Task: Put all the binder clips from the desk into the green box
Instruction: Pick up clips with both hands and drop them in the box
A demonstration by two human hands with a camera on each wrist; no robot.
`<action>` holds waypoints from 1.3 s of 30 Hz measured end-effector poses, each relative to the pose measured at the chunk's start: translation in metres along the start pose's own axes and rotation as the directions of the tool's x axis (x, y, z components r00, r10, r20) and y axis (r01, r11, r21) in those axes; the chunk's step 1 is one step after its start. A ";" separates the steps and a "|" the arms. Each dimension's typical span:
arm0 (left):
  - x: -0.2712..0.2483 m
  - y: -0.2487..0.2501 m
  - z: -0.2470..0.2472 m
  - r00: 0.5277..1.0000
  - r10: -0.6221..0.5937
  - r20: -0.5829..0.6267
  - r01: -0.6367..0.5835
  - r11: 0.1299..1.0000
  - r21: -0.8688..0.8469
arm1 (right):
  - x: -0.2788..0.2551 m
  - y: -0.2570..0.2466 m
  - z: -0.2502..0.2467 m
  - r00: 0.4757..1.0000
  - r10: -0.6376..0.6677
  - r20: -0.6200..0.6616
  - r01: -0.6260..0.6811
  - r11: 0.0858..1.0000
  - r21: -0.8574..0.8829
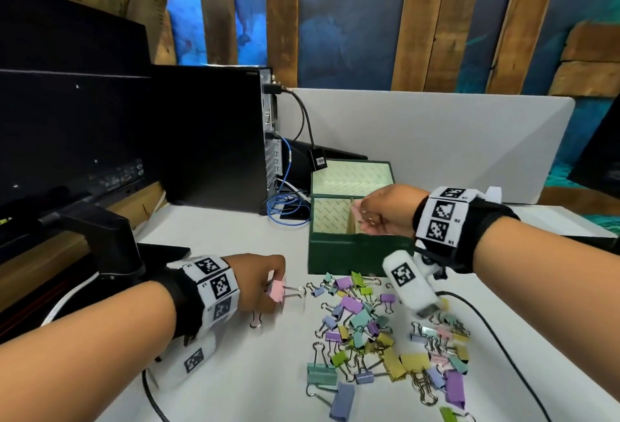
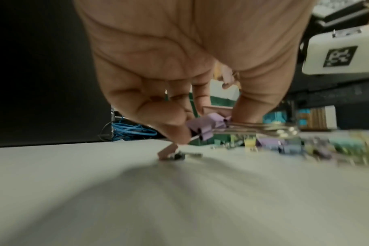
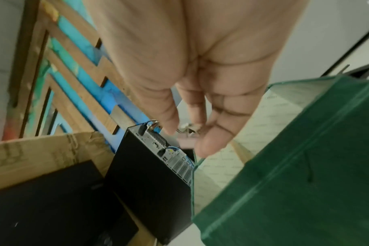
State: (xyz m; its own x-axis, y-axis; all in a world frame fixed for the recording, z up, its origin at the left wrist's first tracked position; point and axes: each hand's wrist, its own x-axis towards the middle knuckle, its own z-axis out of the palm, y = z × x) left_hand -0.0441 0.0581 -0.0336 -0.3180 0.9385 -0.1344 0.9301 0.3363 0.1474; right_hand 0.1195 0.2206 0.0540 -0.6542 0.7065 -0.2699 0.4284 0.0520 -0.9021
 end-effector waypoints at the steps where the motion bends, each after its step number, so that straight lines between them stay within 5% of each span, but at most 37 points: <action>1: 0.000 -0.001 -0.005 1.000 -0.004 -0.019 0.003 0.999 -0.045 | 0.005 -0.002 0.001 0.999 -0.019 -0.033 0.021 0.999 0.040; 4: 0.000 -0.001 -0.023 0.998 -0.013 -0.056 0.006 0.992 -0.126 | 0.017 -0.005 0.003 0.997 -0.032 -0.068 0.037 0.997 0.073; 9: 0.008 0.005 -0.050 0.992 -0.055 -0.113 0.032 0.981 -0.193 | 0.018 0.013 -0.001 0.973 -0.221 -0.064 0.187 0.921 -0.341; 11: 0.018 0.013 -0.062 0.989 -0.061 -0.136 0.029 0.973 -0.227 | 0.000 0.021 0.001 0.969 -0.246 0.032 0.221 0.797 -0.562; 14: 0.041 0.029 -0.078 0.984 -0.055 -0.171 -0.003 0.947 -0.321 | -0.022 0.031 0.006 0.956 -0.141 0.256 0.293 0.459 -0.839; 17: 0.065 0.044 -0.084 0.972 -0.092 -0.218 -0.002 0.918 -0.396 | -0.029 0.039 0.007 0.938 -0.024 0.345 0.334 0.318 -0.887; 24: 0.096 0.056 -0.070 0.961 -0.209 -0.179 0.142 0.933 -0.330 | -0.025 0.039 0.006 0.937 -0.036 0.347 0.344 0.269 -0.900; 29: 0.098 0.047 -0.065 0.950 -0.201 -0.240 0.095 0.915 -0.391 | -0.013 0.036 0.018 0.921 -0.028 0.389 0.380 0.290 -0.878; 34: 0.098 0.049 -0.070 0.948 -0.124 -0.295 -0.008 0.912 -0.410 | 0.005 0.046 0.041 0.896 0.060 0.440 0.434 0.091 -0.897; 39: 0.096 0.052 -0.062 0.959 -0.028 -0.283 -0.060 0.954 -0.295 | 0.014 0.053 0.039 0.919 0.001 0.395 0.384 0.229 -0.894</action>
State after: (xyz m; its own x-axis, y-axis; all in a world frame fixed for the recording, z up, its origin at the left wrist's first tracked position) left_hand -0.0373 0.1702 0.0219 -0.3826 0.9125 0.1449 0.8519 0.2877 0.4376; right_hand 0.1092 0.2054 -0.0108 -0.8468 0.3702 -0.3819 0.4040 0.9147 -0.0092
